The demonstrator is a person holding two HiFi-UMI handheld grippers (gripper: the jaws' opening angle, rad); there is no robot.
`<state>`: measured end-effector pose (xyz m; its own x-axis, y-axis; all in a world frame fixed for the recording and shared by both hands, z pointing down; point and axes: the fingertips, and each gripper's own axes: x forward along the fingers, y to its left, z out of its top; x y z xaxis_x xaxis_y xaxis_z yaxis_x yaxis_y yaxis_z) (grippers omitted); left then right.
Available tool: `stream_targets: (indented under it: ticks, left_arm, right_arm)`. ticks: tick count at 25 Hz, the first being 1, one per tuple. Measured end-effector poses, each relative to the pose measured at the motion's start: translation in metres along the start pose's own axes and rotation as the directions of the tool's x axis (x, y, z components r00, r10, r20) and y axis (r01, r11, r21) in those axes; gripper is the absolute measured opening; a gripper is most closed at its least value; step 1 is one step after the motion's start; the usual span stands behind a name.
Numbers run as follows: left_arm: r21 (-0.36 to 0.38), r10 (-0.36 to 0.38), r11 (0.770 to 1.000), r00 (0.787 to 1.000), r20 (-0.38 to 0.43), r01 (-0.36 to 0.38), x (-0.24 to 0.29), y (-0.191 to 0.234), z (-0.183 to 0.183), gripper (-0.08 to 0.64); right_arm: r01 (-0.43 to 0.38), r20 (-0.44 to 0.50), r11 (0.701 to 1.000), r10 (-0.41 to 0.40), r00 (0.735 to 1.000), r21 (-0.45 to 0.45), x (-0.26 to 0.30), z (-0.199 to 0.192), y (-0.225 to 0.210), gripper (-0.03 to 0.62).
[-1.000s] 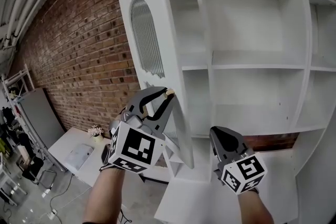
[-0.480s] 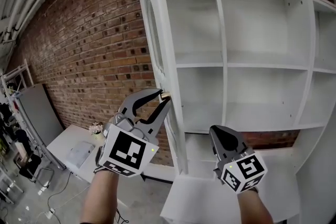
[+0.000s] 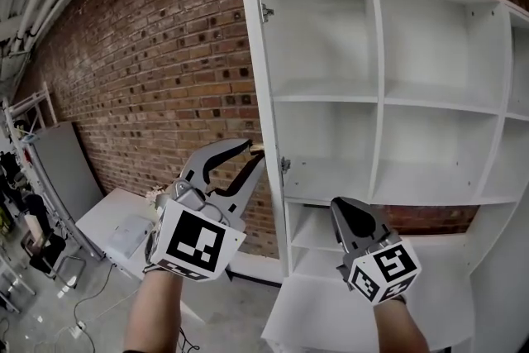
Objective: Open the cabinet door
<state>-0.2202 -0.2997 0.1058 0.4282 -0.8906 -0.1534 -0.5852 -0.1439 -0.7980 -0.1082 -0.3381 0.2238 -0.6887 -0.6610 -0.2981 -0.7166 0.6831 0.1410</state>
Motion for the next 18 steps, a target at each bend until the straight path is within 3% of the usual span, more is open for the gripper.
stream_targets:
  ticks: [14, 18]
  left_arm:
    - [-0.021, 0.054, 0.998, 0.998, -0.032, -0.055, -0.03, 0.029, -0.041, 0.072]
    - [0.006, 0.068, 0.998, 0.996, -0.055, -0.068, -0.035, 0.038, -0.049, 0.069]
  right_arm:
    - [-0.017, -0.001, 1.0, 0.017, 1.0, -0.017, 0.021, -0.002, 0.035, 0.005]
    - [-0.021, -0.004, 1.0, 0.02, 1.0, -0.016, 0.025, -0.004, 0.04, 0.005]
